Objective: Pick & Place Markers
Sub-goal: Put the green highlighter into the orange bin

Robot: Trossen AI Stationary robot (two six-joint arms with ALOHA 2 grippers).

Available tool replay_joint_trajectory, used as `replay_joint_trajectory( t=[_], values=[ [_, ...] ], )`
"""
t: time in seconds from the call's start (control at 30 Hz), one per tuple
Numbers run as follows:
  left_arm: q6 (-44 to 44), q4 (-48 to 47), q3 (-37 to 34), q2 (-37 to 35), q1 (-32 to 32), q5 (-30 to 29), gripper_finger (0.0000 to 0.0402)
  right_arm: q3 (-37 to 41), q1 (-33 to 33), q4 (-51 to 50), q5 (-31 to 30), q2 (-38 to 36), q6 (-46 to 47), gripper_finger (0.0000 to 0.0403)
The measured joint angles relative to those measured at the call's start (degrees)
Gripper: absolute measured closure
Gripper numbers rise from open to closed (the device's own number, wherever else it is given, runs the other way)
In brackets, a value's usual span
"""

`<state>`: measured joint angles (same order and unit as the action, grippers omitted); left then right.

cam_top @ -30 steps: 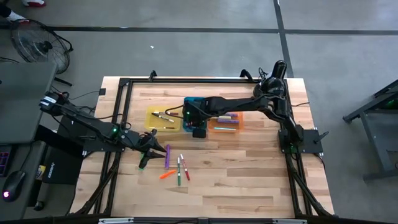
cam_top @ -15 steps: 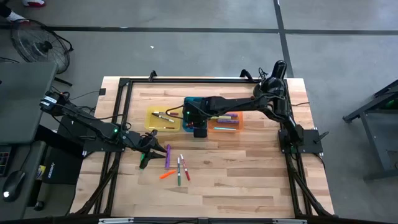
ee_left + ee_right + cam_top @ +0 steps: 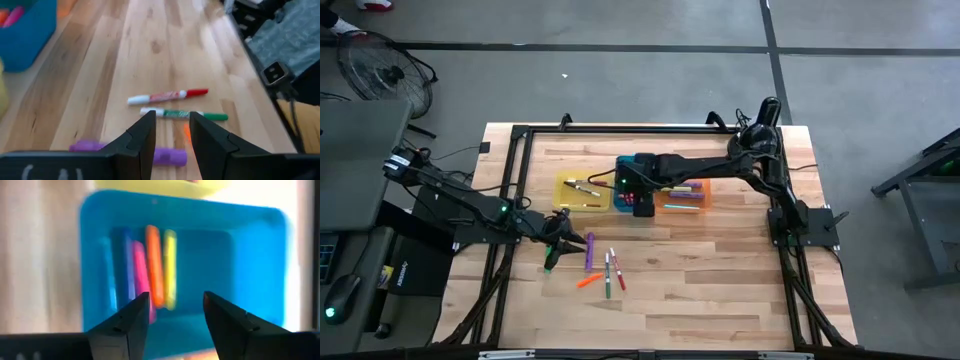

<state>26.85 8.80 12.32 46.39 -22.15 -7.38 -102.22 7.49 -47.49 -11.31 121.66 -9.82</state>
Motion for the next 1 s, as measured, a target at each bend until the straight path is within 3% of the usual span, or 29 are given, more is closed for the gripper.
replay_joint_trajectory(
  t=[0.43,0.57,0.77,1.0],
  values=[
    [6.4,-9.4,0.0,-7.6,0.0,-5.7,0.0284,-0.1,-3.5,-9.6,-7.2,-8.8,3.5,0.0229],
    [13.9,-18.9,1.0,-10.1,0.0,-8.3,0.0284,-0.1,-4.8,-16.4,-8.9,-9.9,8.3,0.0232],
    [28.5,-40.7,9.0,-10.0,0.0,-11.2,0.0284,1.9,-7.7,-21.2,-10.8,-10.2,13.9,0.0231],
    [43.3,-50.0,13.6,-3.5,-1.0,-7.6,0.0284,11.3,-12.2,-23.6,-17.3,-15.1,23.3,0.0234]
  ],
)
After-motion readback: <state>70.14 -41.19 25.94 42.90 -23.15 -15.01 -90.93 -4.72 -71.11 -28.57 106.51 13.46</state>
